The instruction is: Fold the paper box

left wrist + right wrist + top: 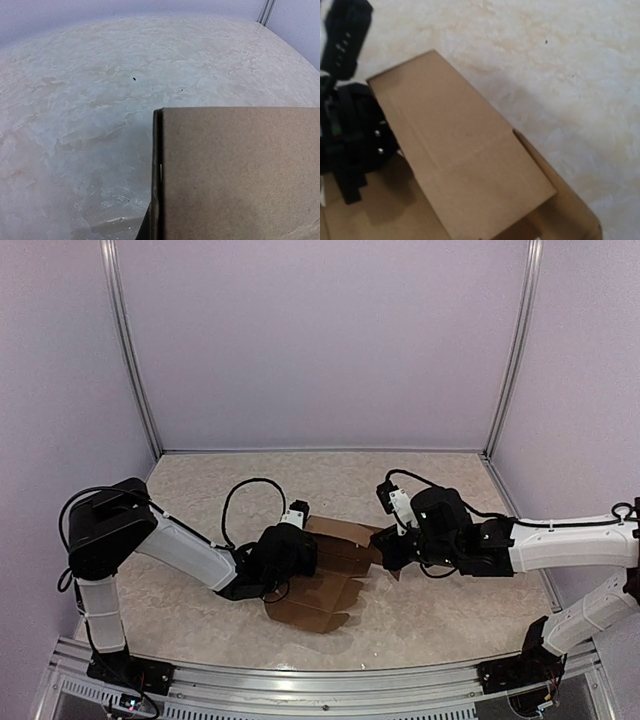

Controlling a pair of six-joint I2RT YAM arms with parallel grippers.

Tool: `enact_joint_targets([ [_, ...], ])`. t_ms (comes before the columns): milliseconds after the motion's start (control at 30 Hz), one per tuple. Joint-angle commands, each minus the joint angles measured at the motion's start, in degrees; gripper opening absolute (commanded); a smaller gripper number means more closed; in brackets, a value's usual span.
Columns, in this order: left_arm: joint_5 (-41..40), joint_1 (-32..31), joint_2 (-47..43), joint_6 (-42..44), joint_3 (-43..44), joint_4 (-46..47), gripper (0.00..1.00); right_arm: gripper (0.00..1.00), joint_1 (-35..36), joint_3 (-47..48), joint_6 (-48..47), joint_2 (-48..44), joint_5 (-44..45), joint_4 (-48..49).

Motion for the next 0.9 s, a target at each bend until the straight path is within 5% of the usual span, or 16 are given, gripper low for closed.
enact_joint_targets([
  [0, -0.78, -0.70, -1.94, -2.62, 1.11, -4.36, 0.00, 0.00, -0.52, 2.14, 0.43, 1.98, -0.43, -0.75],
  [867, 4.14, -0.98, -2.14, -7.74, 7.04, -15.84, 0.00, 0.00, -0.70, 5.98, 2.06, 13.25, -1.62, 4.62],
])
